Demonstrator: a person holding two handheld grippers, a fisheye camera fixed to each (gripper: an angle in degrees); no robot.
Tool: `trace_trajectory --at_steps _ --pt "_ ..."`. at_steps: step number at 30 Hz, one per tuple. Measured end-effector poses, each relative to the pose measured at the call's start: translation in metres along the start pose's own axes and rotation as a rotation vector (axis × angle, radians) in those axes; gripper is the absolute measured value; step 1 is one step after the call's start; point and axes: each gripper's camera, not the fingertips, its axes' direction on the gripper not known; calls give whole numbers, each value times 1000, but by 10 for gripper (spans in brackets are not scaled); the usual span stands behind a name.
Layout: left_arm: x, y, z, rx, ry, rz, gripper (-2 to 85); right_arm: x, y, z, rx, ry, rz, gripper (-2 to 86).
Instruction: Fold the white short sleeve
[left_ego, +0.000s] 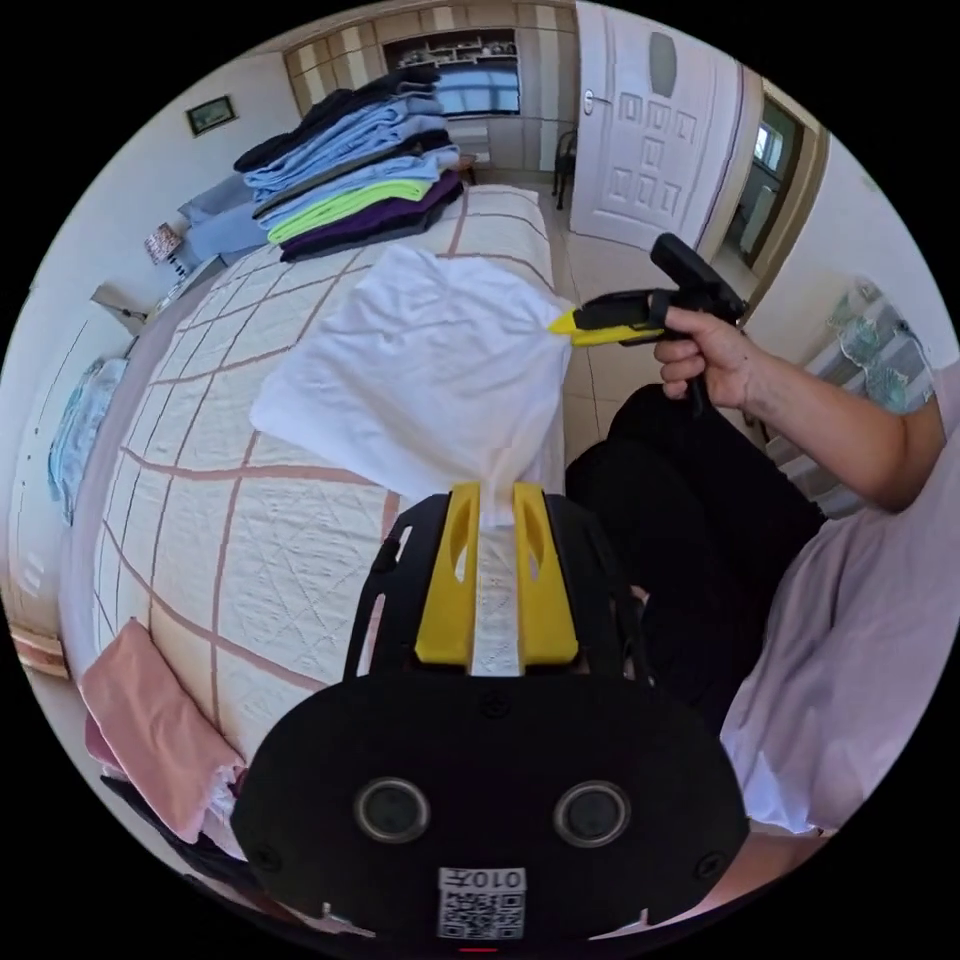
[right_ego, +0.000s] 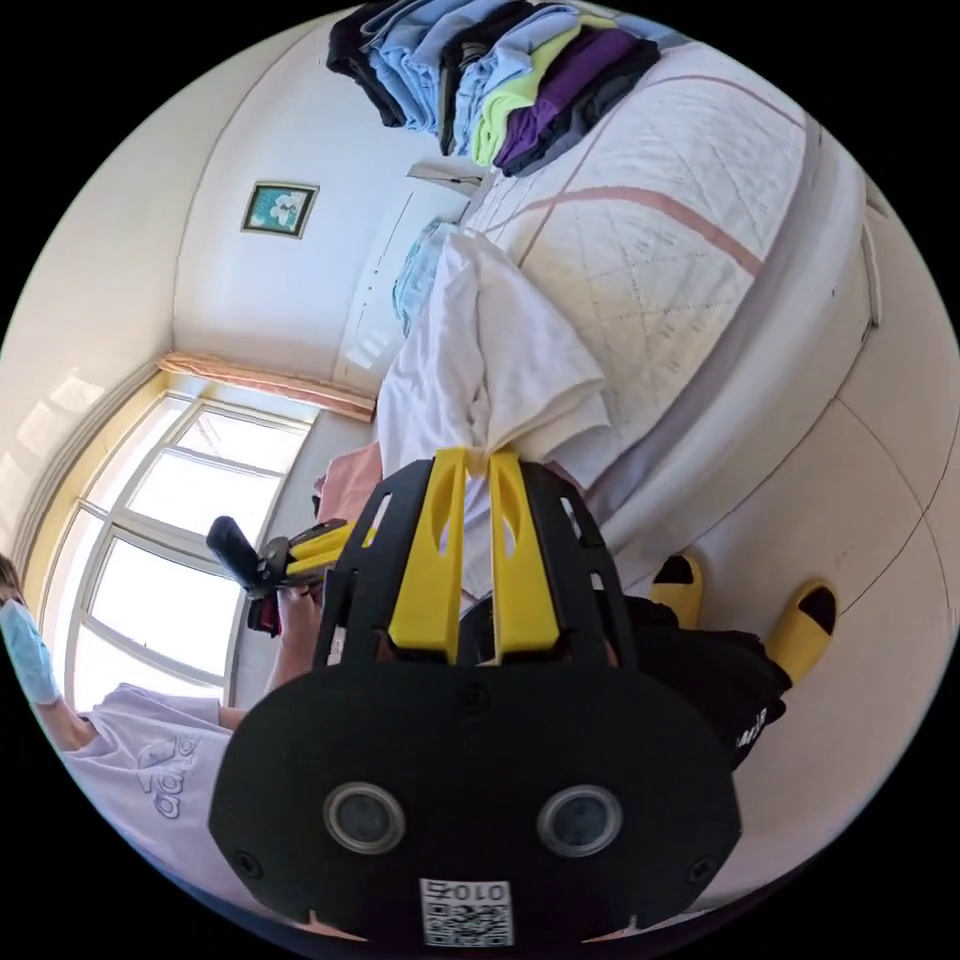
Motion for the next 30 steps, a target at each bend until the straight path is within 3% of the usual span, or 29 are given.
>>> trace_trajectory --at_steps 5,9,12,15,20,23,30 --pt "-68 17 -45 193 -72 -199 103 -10 13 -10 5 97 -85 69" --pt "-117 2 -59 215 -119 -200 112 -33 30 -34 147 251 -152 71" --pt "-158 -16 -51 206 -139 -161 114 -65 28 -27 152 255 -277 77" --pt "-205 -30 -29 188 -33 -121 108 -84 21 -1 59 179 -353 73" --pt "-268 -33 7 136 333 -43 69 -87 24 27 10 182 -397 50" --pt "-288 -24 12 150 386 -70 56 -99 25 33 48 223 -449 55" --pt "-320 -3 36 131 450 -252 48 -54 14 50 -46 248 -315 33"
